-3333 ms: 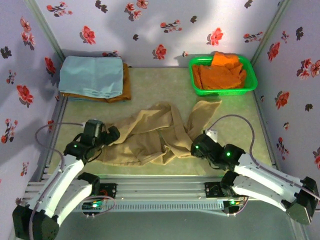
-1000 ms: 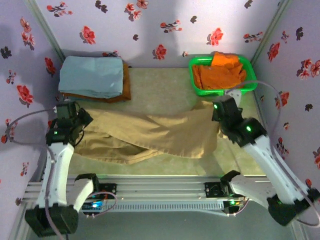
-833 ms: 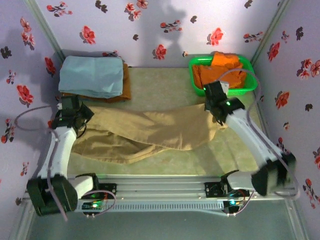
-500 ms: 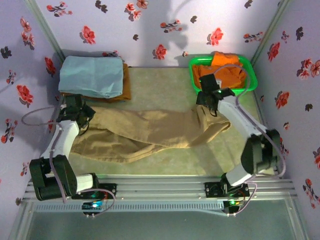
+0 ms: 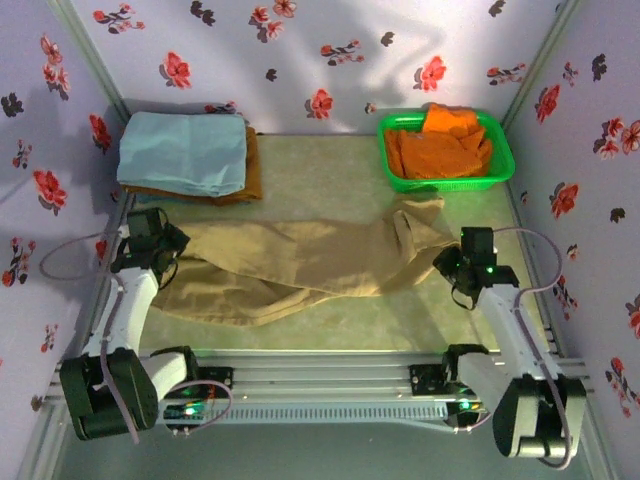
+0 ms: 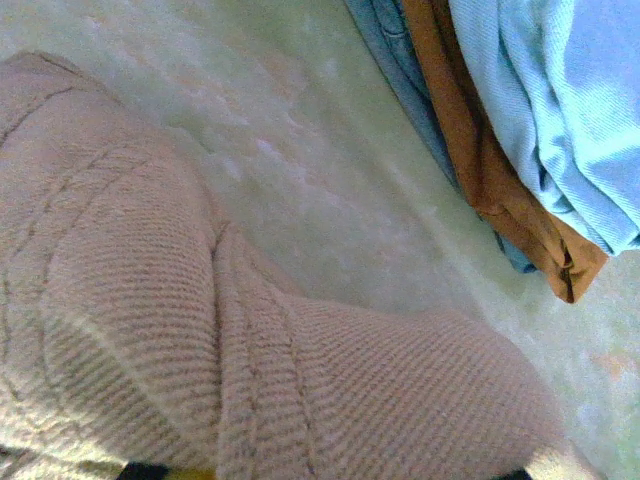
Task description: Fold and stack the trousers
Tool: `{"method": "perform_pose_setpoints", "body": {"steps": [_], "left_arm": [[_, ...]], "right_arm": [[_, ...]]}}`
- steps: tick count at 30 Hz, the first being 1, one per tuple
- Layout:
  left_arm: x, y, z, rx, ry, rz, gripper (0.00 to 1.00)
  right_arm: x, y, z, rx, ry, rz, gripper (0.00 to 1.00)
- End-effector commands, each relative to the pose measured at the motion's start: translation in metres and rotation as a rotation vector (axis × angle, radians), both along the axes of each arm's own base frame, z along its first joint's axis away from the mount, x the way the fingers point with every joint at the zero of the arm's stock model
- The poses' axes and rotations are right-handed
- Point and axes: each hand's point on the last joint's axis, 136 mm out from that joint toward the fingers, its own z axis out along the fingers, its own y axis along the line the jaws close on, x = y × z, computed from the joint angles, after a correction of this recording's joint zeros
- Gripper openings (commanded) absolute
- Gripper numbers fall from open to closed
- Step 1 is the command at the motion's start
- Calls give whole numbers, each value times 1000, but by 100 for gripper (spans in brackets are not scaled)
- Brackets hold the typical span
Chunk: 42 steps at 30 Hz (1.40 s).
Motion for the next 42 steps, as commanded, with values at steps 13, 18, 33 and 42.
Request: {"method": "perform_pose_setpoints", "body": {"steps": [13,18,33,42], "left_arm": [[-6,-3,22,-29,-71,1,0],[-11,-5,30,-34,-76,-8,0],[-85,-14,69,1,-114,-39,0],[-75,-11,94,20,-162,-43,0]], "right_arm": [[31,28,-64,217,101,-13,30],[32,23,-58,185,93,-9,0],[-69,-1,76,18,-198,-24,0],[-4,10,162,48,-402,46,0]]}}
